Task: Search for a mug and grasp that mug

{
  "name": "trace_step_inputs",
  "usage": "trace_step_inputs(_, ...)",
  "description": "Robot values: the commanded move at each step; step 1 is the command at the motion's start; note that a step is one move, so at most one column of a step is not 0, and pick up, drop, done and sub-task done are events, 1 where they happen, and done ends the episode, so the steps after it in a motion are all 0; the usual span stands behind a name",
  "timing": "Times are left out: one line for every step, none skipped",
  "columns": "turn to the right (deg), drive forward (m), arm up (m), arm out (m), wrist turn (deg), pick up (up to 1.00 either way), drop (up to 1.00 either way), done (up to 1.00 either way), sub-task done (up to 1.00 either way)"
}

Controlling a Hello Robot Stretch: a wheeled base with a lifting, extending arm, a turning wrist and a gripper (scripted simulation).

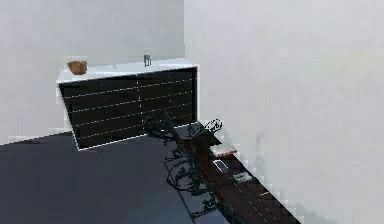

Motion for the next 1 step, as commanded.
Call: trace_step_inputs(0.0,0.0,0.0,0.0,45.0,0.0,0.0,0.0,0.0)
